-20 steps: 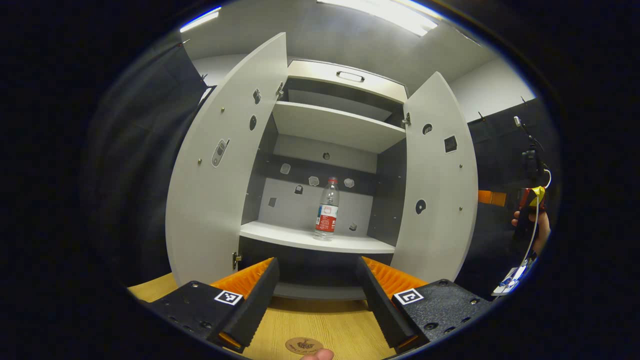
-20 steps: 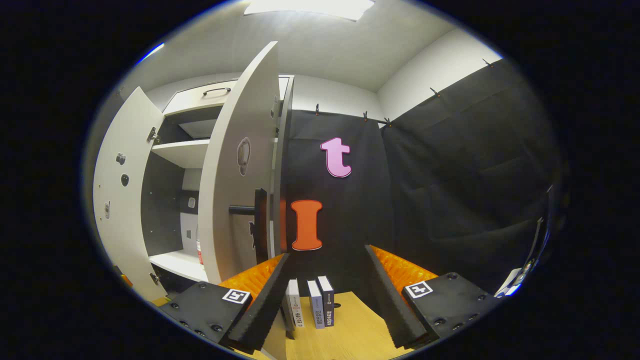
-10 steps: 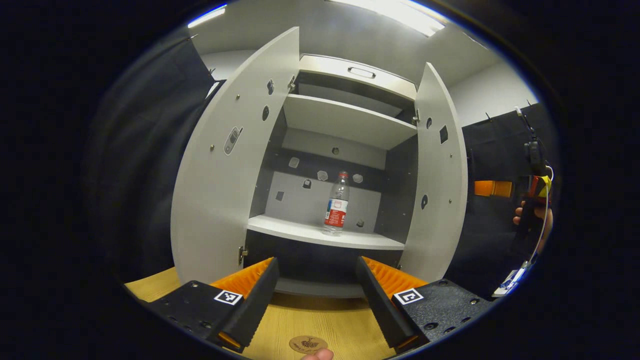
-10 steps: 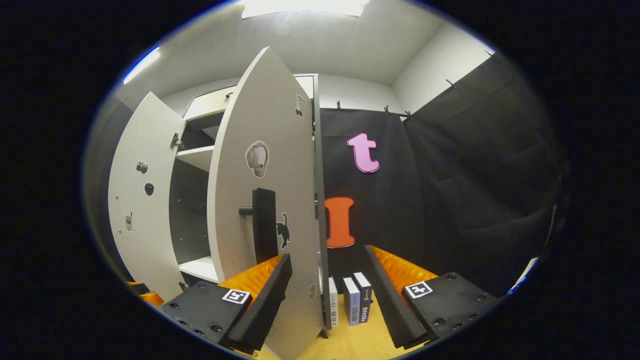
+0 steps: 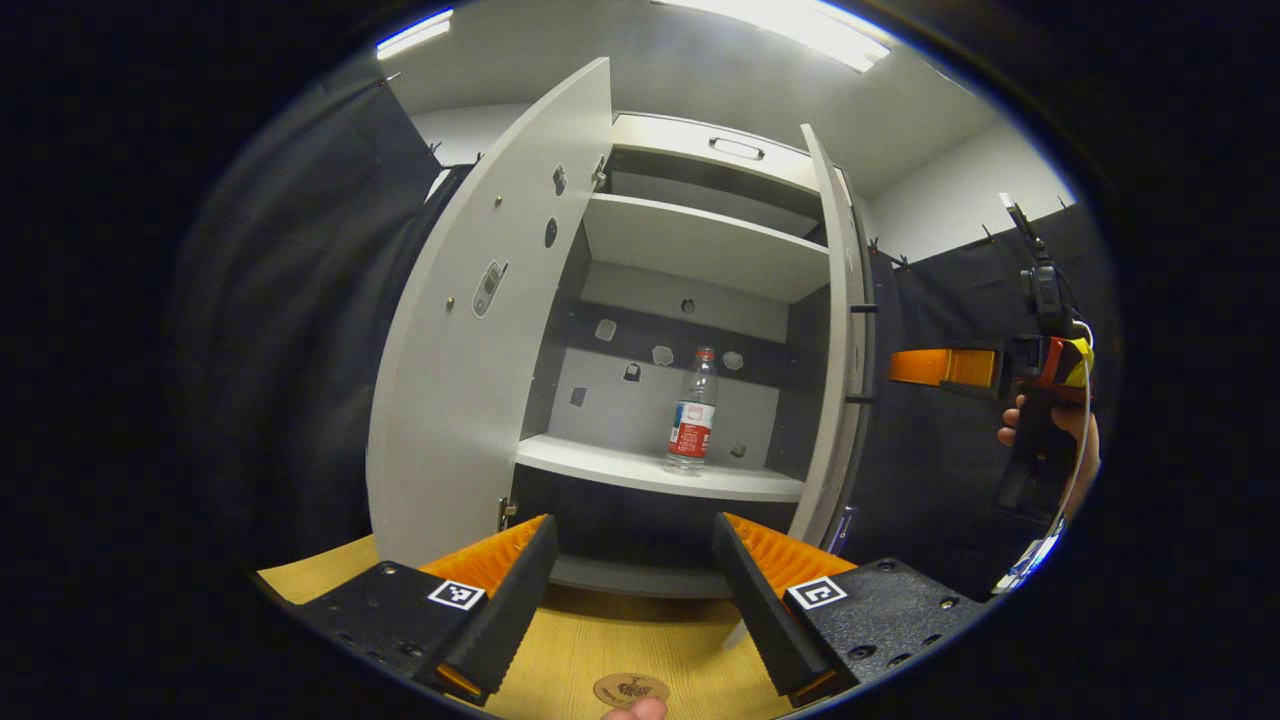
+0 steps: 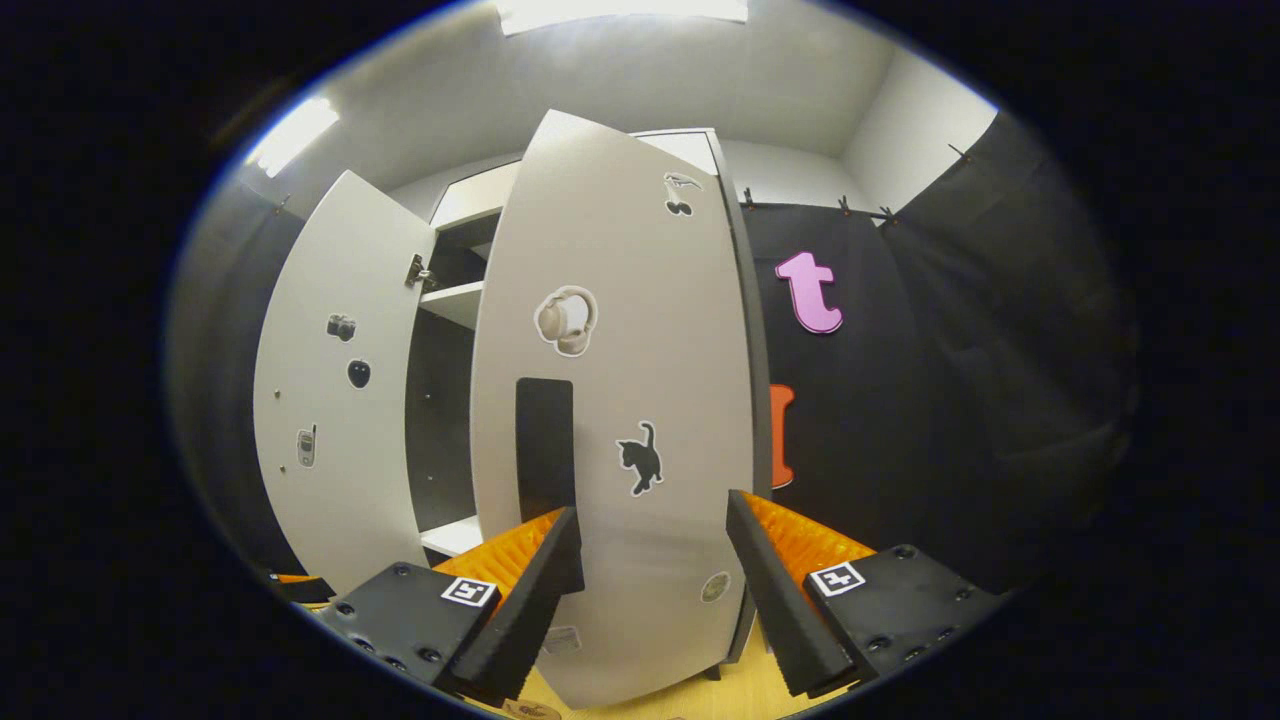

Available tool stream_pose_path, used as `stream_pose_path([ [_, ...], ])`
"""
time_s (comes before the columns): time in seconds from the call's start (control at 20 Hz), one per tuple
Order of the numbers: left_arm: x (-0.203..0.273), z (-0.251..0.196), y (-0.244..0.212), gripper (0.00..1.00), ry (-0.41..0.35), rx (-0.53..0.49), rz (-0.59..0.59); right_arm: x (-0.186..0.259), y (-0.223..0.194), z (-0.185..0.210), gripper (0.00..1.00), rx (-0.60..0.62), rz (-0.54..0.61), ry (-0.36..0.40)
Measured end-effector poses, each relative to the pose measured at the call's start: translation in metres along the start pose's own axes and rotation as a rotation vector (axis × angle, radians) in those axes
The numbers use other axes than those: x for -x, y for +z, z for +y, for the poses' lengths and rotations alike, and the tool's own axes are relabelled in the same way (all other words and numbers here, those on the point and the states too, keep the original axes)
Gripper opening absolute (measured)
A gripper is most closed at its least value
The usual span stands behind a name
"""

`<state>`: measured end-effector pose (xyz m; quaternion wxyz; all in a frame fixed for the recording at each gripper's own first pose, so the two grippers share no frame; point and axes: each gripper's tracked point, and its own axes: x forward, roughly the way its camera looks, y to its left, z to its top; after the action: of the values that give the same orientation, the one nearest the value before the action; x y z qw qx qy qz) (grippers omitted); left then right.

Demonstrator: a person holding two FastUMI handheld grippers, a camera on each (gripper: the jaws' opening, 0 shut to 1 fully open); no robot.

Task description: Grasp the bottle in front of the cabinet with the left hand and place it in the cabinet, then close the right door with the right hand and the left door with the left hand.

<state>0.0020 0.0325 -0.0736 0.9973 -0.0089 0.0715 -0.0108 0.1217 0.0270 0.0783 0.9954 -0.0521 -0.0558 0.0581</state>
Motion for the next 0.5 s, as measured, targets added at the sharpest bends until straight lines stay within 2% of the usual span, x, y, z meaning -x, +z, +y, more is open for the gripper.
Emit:
stream_pose_path([
  [0.15,0.002,0.009,0.002,0.95,0.027,0.001,-0.007,-0.006,0.000,0.009,0.97,0.013,-0.011,0.020],
  [0.2,0.003,0.012,0.004,0.95,0.038,0.003,-0.010,-0.009,-0.002,0.012,1.00,0.003,-0.006,0.026],
  [0.25,0.004,0.016,0.005,0.95,0.051,0.005,-0.014,-0.012,-0.005,0.014,0.97,-0.010,0.003,0.033],
  [0.3,0.004,0.022,0.008,0.95,0.063,0.008,-0.021,-0.018,-0.009,0.019,1.00,-0.022,0.012,0.042],
  [0.5,0.012,0.043,0.023,0.95,0.124,0.010,-0.059,-0.040,-0.023,0.026,0.98,-0.039,0.050,0.062],
])
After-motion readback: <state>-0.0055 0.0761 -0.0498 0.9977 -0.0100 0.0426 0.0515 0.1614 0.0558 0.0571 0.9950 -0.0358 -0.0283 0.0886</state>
